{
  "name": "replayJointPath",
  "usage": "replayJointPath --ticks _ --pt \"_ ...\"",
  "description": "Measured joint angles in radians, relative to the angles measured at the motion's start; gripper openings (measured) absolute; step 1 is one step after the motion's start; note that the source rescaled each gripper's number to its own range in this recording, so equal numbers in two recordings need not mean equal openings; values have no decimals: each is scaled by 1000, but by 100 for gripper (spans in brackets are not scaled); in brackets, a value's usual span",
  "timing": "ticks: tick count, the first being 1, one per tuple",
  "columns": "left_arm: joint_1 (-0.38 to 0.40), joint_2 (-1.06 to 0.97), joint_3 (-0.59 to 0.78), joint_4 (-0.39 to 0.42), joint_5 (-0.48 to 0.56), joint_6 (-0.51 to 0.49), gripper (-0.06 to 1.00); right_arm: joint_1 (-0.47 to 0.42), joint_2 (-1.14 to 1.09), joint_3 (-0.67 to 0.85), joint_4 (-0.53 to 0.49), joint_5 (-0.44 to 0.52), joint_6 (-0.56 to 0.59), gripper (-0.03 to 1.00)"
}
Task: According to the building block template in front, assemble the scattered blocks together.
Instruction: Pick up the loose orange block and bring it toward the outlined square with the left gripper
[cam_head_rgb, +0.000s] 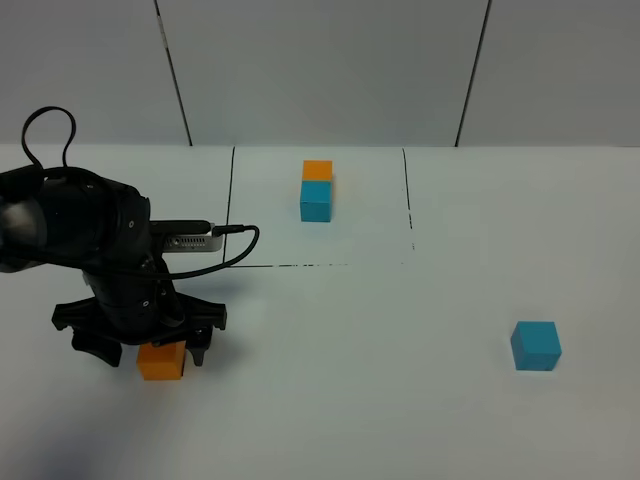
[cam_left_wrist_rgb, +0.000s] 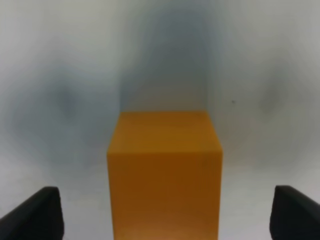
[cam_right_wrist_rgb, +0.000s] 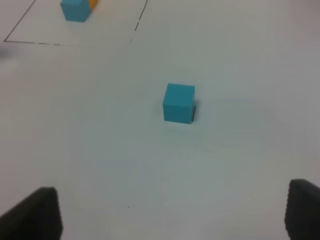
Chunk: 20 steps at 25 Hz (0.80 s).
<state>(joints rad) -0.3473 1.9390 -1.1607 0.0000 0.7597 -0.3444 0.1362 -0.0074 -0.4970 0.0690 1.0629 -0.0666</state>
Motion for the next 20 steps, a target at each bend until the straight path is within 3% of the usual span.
replayJointPath --ticks 20 --pt "0 64 0 0 -46 -2 65 0 0 0 0 0 0 78"
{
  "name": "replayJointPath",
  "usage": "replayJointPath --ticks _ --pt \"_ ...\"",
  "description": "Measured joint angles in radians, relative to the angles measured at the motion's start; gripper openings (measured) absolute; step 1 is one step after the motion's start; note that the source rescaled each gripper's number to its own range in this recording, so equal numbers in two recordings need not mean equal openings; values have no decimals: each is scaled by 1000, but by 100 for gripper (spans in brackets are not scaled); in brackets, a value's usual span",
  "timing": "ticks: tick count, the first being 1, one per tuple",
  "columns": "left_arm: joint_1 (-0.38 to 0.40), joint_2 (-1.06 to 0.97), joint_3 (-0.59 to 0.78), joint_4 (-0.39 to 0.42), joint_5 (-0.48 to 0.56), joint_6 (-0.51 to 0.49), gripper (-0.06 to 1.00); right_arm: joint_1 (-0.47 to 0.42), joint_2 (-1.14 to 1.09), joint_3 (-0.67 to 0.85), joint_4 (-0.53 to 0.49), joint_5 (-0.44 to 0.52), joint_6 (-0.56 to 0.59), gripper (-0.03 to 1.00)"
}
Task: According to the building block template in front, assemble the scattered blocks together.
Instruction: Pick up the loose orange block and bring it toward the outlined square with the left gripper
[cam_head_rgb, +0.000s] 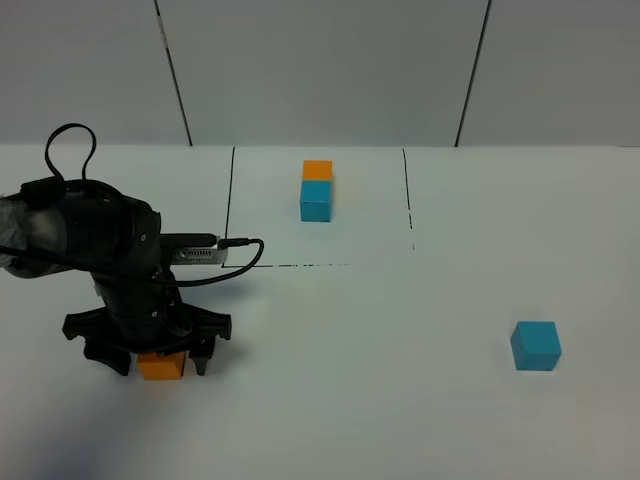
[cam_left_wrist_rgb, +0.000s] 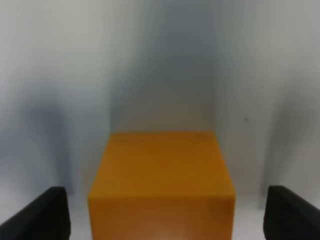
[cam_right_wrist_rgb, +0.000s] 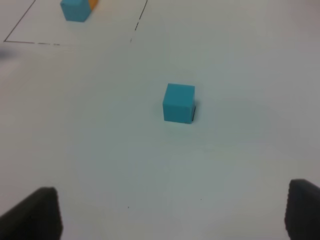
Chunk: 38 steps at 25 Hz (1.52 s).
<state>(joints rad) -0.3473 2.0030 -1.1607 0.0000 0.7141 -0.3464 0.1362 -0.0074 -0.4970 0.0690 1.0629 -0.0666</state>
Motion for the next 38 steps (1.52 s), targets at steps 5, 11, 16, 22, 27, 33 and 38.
replayJointPath --ticks 5,11,16,22,27,33,38 --pt "0 0 0 0 -1 0 63 0 0 0 0 0 0 78" --pt "0 0 0 0 0 0 38 0 0 0 0 0 0 78" --pt "0 0 0 0 8 0 13 0 0 0 0 0 0 78" --pt "0 0 0 0 23 0 0 0 0 0 0 0 0 78" --pt "0 0 0 0 26 -2 0 0 0 0 0 0 0 78" --pt "0 0 0 0 26 -6 0 0 0 0 0 0 0 78" --pt "0 0 0 0 26 36 0 0 0 0 0 0 0 78"
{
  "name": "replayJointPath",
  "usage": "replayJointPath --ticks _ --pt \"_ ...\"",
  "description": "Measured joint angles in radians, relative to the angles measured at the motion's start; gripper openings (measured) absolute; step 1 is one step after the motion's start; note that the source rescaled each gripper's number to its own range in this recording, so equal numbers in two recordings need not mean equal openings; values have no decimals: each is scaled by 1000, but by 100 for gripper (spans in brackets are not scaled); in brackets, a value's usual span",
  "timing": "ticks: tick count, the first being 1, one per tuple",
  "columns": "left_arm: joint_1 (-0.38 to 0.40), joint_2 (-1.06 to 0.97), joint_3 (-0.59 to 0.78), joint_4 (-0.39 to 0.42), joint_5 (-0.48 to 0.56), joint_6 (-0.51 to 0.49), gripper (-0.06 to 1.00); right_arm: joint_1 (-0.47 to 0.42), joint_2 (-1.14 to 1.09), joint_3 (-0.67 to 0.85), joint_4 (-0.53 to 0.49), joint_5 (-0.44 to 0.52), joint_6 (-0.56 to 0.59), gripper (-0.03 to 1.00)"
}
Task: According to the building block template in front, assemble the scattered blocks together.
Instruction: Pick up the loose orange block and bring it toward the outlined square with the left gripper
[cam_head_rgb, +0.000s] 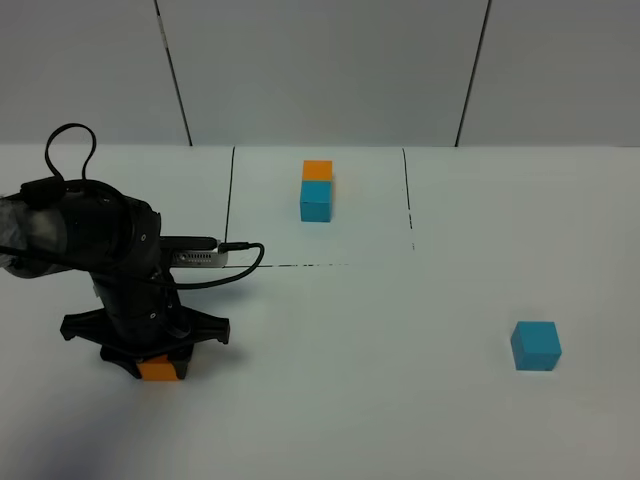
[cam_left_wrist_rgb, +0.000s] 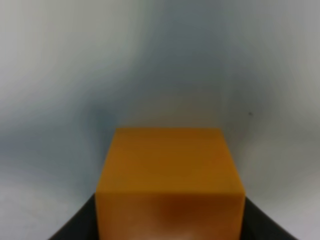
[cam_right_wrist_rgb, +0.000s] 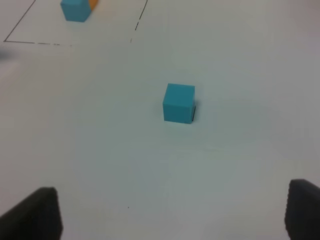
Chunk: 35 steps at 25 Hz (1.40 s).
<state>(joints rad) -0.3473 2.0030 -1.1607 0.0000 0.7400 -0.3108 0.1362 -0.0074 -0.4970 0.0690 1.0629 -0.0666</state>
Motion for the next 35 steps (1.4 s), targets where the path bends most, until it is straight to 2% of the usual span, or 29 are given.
replayJointPath --ticks 5,12,14,19,22,29,35 --pt "0 -8 -55 0 86 123 0 0 0 0 0 0 0 78" --pt "0 -17 -239 0 269 401 0 0 0 0 0 0 0 78" --pt "0 -17 -275 0 294 511 0 0 0 0 0 0 0 78" --pt "0 -17 -330 0 296 791 0 0 0 0 0 0 0 78" --pt "-1 -12 -351 0 289 919 0 0 0 0 0 0 0 78" --pt "-13 78 -449 5 288 1096 0 0 0 0 0 0 0 78" --pt "-74 172 -542 5 292 1232 0 0 0 0 0 0 0 78"
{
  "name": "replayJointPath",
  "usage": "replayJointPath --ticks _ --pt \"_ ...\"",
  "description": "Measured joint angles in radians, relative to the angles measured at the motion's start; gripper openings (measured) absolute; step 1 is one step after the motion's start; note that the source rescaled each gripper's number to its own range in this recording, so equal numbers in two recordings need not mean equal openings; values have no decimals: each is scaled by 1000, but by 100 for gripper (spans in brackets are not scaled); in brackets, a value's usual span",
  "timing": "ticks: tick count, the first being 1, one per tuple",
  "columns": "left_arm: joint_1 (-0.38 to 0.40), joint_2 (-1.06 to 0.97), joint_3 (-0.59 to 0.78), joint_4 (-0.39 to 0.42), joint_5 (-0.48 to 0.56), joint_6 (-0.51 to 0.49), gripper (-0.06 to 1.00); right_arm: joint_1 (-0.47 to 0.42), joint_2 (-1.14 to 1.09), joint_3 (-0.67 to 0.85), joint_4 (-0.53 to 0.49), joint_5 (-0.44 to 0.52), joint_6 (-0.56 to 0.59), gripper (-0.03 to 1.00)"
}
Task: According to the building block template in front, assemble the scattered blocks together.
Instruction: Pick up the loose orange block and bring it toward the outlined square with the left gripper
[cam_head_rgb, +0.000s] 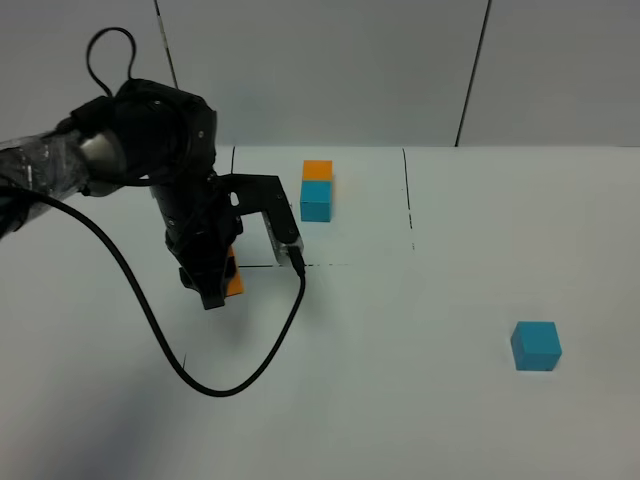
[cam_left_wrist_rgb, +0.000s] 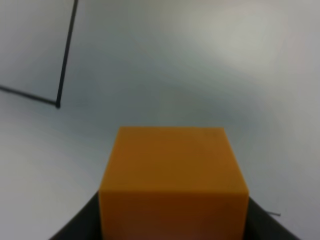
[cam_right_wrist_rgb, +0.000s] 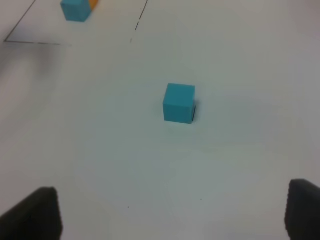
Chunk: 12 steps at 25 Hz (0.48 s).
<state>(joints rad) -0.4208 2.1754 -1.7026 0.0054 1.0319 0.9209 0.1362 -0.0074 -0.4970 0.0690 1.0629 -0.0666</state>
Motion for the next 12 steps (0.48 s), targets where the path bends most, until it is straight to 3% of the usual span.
replayJointPath --ticks 12 --pt "-77 162 -182 -44 44 83 0 0 0 0 0 0 0 78"
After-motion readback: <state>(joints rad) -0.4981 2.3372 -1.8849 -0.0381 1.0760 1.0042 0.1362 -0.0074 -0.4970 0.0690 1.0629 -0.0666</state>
